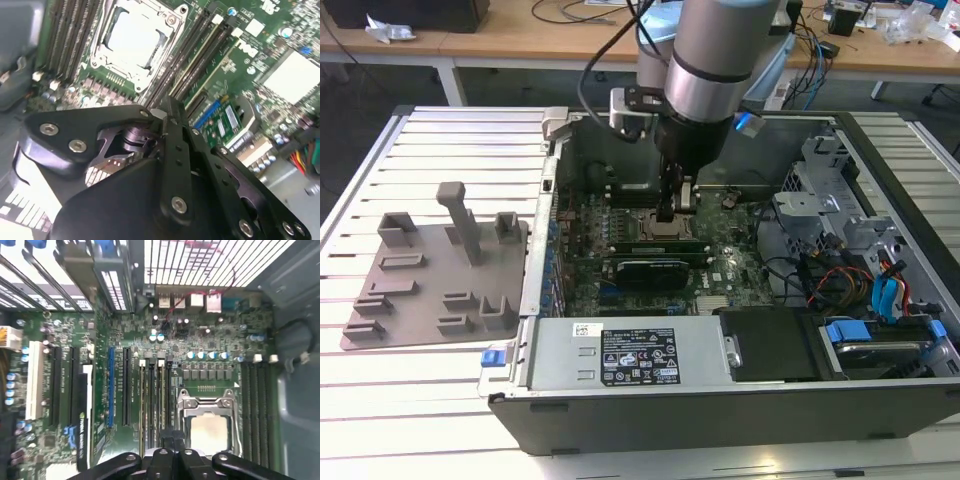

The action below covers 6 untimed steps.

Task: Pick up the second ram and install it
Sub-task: 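Press down the second ram until it locks into place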

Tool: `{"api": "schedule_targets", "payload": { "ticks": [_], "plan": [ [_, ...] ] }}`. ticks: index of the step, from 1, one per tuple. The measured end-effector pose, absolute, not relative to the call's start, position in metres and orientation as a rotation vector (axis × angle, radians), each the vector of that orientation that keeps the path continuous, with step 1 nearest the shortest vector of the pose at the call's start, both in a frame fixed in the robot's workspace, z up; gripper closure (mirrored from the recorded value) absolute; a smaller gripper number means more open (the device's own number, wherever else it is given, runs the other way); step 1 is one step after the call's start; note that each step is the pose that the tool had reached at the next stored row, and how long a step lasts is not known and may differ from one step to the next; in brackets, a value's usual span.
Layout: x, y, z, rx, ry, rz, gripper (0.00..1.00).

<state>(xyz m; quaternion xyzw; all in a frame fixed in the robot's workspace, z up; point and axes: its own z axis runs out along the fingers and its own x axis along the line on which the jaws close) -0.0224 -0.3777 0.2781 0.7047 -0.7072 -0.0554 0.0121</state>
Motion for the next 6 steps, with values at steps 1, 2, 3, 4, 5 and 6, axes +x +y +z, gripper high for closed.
{"api": "schedule_targets", "payload": {
  "ticks": [1,2,3,4,5,6],
  "plan": [
    [-0.0223,-0.3778,0.2787,2.197,-2.205,-0.173,0.9],
    [-0.0224,-0.3777,0.2787,2.197,-2.205,-0.173,0.9],
    [-0.0223,-0.3777,0.2787,2.197,-2.205,-0.173,0.9],
    [-0.0223,-0.3777,0.2788,2.197,-2.205,-0.173,0.9],
    [-0.0223,-0.3777,0.2788,2.197,-2.205,-0.173,0.9],
    [-0.0223,-0.3778,0.2789,2.197,-2.205,-0.173,0.9]
  ]
}}
